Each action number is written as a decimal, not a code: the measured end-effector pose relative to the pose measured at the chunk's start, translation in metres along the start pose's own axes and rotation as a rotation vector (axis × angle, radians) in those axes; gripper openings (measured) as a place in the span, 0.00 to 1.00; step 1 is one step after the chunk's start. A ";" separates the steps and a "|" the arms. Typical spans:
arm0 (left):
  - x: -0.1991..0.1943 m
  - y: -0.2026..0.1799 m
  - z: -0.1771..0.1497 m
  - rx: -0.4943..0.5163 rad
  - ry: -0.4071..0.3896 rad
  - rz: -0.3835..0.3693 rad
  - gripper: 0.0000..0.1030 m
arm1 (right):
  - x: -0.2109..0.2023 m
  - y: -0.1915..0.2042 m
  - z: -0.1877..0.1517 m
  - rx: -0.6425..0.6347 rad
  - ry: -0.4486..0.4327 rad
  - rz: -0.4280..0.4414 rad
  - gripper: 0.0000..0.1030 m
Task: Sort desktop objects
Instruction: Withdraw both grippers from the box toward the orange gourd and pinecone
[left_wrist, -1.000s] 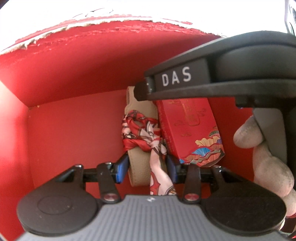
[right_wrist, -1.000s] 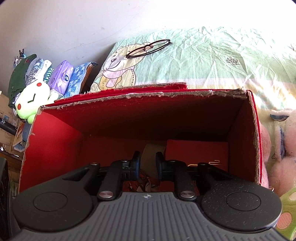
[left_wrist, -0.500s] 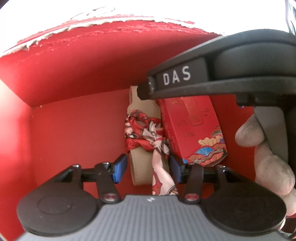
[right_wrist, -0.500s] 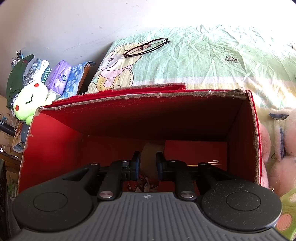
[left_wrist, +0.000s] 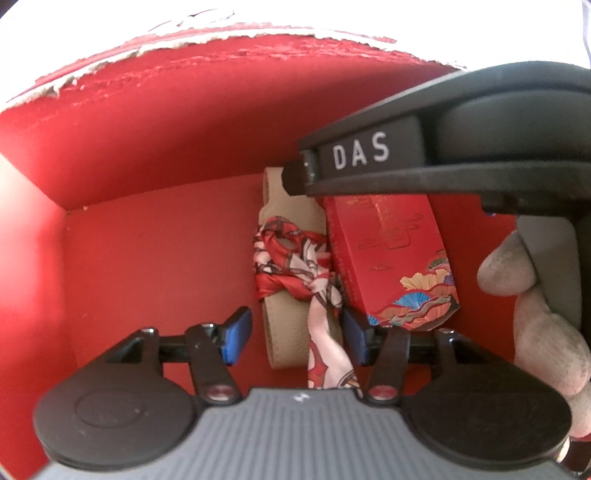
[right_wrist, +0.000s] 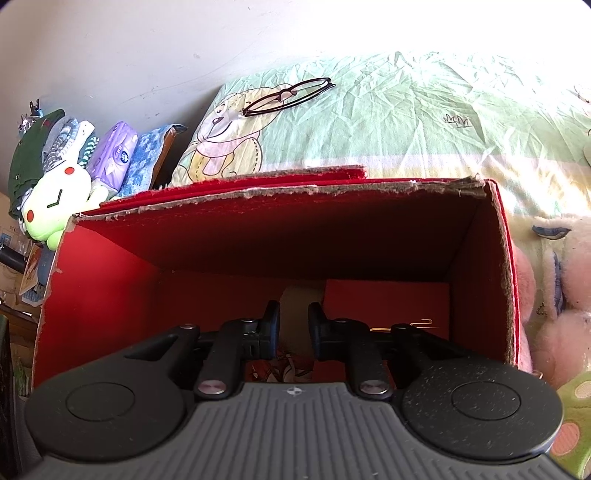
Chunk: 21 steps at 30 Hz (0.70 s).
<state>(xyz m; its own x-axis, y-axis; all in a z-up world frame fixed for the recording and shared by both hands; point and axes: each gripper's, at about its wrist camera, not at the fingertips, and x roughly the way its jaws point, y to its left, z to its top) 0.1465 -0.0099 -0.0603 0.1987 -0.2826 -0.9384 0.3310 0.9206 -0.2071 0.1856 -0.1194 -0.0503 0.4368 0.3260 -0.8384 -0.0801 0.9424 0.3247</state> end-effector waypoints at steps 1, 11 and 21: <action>0.000 -0.001 0.000 0.001 -0.002 0.001 0.51 | -0.001 0.000 0.000 0.000 -0.005 -0.004 0.16; -0.015 -0.005 0.003 -0.027 -0.052 -0.006 0.52 | -0.032 -0.011 -0.011 0.074 -0.105 0.024 0.21; -0.062 0.027 0.004 0.008 -0.225 0.051 0.65 | -0.096 -0.012 -0.045 0.039 -0.345 0.018 0.23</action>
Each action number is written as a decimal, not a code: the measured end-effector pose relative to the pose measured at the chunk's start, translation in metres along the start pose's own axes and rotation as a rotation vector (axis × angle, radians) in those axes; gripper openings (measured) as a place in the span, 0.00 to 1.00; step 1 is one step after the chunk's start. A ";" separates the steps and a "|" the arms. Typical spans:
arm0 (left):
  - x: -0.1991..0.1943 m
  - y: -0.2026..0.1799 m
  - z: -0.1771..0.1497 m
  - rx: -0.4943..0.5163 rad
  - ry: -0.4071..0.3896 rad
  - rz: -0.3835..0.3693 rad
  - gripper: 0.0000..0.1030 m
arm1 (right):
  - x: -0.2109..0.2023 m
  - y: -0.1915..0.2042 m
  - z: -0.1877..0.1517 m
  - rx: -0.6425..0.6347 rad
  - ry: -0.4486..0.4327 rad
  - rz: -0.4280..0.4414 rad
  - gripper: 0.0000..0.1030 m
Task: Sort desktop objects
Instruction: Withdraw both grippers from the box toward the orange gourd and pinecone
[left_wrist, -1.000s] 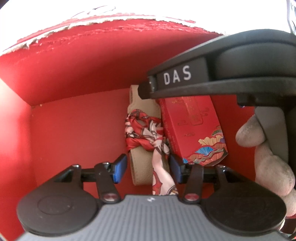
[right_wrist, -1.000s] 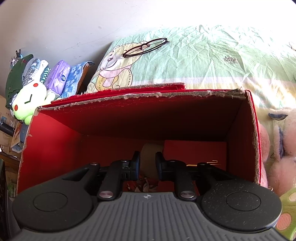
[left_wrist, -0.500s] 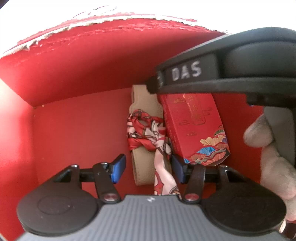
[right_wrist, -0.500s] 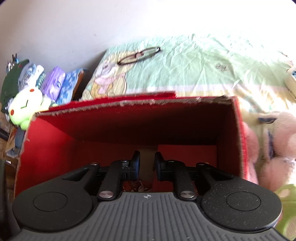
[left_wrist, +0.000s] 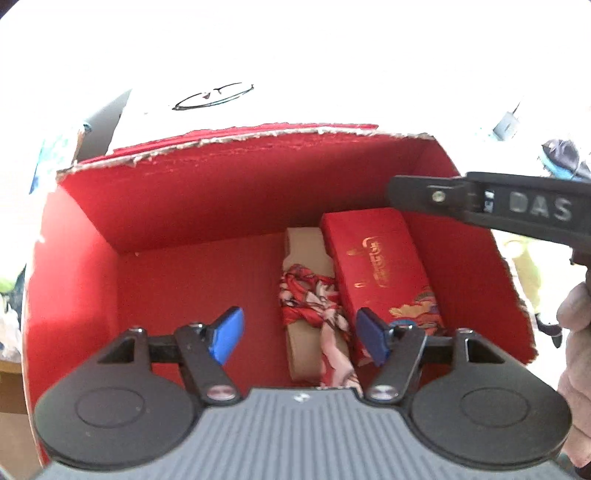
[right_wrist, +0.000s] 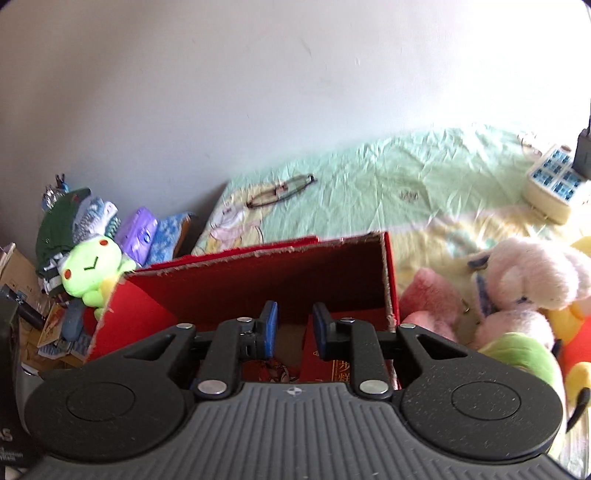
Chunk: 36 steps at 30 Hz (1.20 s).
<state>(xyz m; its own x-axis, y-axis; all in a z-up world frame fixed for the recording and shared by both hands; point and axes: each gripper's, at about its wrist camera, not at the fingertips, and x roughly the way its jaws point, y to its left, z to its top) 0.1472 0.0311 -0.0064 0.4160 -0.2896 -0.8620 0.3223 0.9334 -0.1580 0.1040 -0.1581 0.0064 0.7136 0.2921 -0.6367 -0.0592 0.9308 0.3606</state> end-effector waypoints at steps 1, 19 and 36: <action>-0.007 -0.013 -0.029 -0.001 -0.013 -0.003 0.63 | -0.008 0.000 -0.001 -0.003 -0.028 0.006 0.24; -0.068 -0.072 -0.112 0.130 -0.242 0.128 0.72 | -0.090 -0.025 -0.070 -0.001 -0.054 0.042 0.37; -0.032 -0.108 -0.169 0.193 -0.022 -0.158 0.68 | -0.071 -0.064 -0.117 0.108 0.217 0.105 0.38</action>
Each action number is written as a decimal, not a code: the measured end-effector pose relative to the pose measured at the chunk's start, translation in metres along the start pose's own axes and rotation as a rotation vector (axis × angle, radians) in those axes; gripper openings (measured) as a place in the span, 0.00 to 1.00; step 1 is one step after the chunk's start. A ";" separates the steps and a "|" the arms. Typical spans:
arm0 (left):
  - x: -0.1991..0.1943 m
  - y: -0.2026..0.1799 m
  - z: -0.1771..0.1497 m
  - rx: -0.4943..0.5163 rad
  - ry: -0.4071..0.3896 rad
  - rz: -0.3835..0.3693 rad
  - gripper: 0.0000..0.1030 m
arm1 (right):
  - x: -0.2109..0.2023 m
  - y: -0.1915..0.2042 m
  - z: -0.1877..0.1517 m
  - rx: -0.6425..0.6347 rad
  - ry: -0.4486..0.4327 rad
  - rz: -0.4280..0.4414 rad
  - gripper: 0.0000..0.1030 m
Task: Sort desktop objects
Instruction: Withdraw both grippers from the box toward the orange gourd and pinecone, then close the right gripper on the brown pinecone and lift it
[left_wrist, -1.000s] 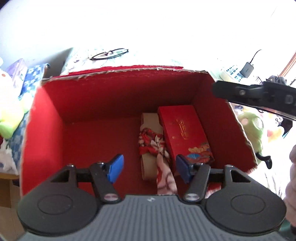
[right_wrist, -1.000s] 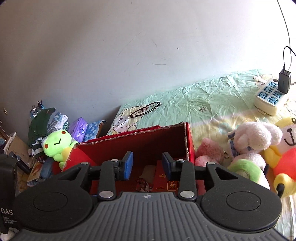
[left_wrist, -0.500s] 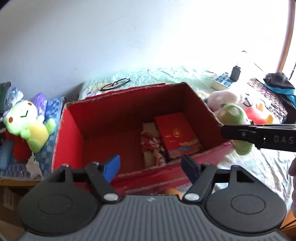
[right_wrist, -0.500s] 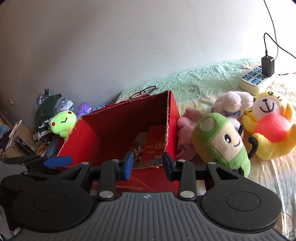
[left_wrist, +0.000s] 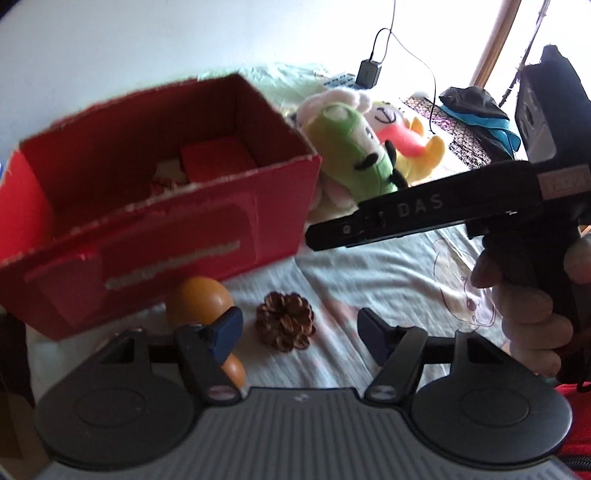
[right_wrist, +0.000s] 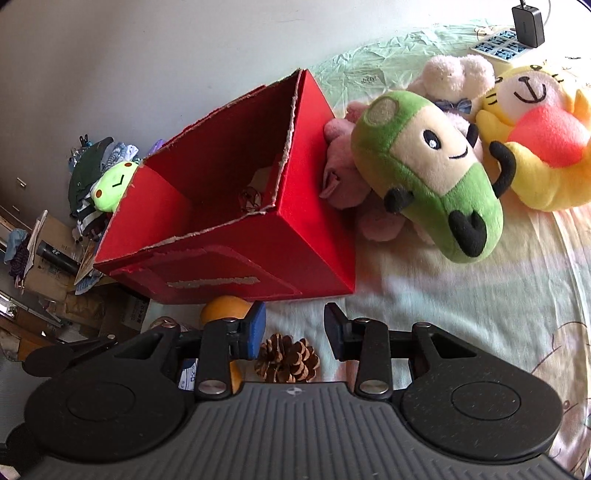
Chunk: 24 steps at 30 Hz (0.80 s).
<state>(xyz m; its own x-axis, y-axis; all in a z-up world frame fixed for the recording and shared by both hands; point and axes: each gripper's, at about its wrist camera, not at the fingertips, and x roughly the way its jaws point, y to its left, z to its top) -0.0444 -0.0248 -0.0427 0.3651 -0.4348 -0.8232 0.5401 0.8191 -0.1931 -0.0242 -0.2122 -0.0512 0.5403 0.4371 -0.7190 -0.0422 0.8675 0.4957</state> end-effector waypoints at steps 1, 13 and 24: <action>0.003 0.003 -0.001 -0.016 0.011 -0.022 0.68 | 0.003 -0.001 -0.002 0.007 0.017 0.004 0.38; 0.053 0.013 -0.006 -0.073 0.110 -0.054 0.68 | 0.035 -0.014 -0.017 0.153 0.166 0.077 0.46; 0.066 0.001 0.001 0.008 0.084 -0.073 0.56 | 0.033 -0.019 -0.024 0.172 0.168 -0.002 0.45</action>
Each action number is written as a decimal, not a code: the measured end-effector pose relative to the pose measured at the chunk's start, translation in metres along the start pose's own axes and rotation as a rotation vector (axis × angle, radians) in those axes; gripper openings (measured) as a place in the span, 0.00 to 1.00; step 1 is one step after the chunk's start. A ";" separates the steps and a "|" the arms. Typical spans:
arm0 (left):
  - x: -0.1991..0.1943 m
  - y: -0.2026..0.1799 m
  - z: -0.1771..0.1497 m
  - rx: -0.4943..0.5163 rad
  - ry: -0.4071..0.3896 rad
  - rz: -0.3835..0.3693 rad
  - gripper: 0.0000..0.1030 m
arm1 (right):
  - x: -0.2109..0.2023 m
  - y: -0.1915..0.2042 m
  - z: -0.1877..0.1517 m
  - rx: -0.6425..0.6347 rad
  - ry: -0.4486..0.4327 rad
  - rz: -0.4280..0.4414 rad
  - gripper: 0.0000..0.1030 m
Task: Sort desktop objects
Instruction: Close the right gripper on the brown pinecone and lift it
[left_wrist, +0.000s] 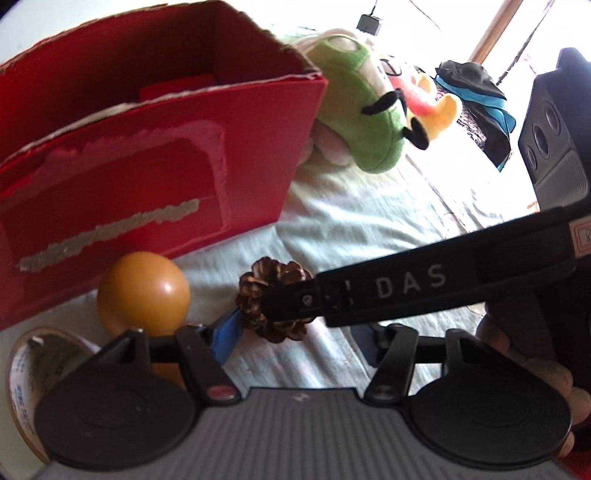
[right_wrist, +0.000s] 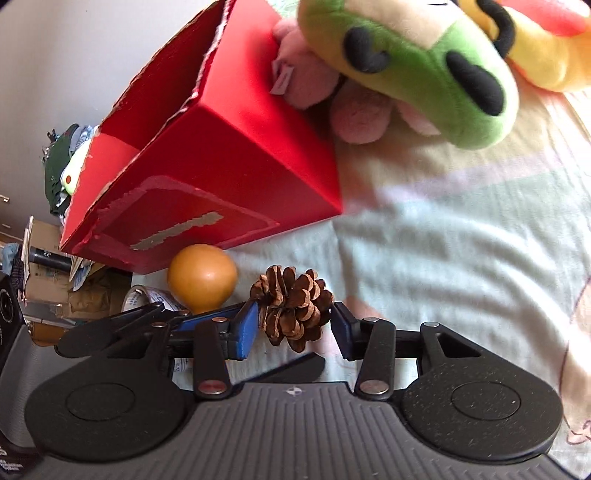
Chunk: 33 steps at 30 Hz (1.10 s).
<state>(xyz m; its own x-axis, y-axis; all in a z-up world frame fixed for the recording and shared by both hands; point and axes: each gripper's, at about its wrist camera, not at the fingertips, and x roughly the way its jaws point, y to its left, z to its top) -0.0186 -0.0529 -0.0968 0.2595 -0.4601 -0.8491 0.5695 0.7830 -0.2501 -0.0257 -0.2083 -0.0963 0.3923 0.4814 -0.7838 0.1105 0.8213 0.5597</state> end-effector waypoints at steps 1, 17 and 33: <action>0.001 0.000 0.001 0.000 0.000 -0.009 0.53 | -0.002 -0.002 0.000 0.002 -0.004 -0.006 0.45; -0.072 -0.058 0.080 0.263 -0.234 -0.137 0.43 | -0.125 0.011 0.037 -0.019 -0.315 -0.044 0.38; -0.170 0.014 0.141 0.260 -0.440 0.071 0.43 | -0.113 0.122 0.137 -0.264 -0.394 0.138 0.38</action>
<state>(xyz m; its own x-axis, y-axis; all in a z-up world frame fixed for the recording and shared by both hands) 0.0545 -0.0227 0.1098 0.5758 -0.5862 -0.5699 0.6996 0.7140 -0.0276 0.0683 -0.2041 0.0970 0.7082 0.4803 -0.5175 -0.1816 0.8322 0.5238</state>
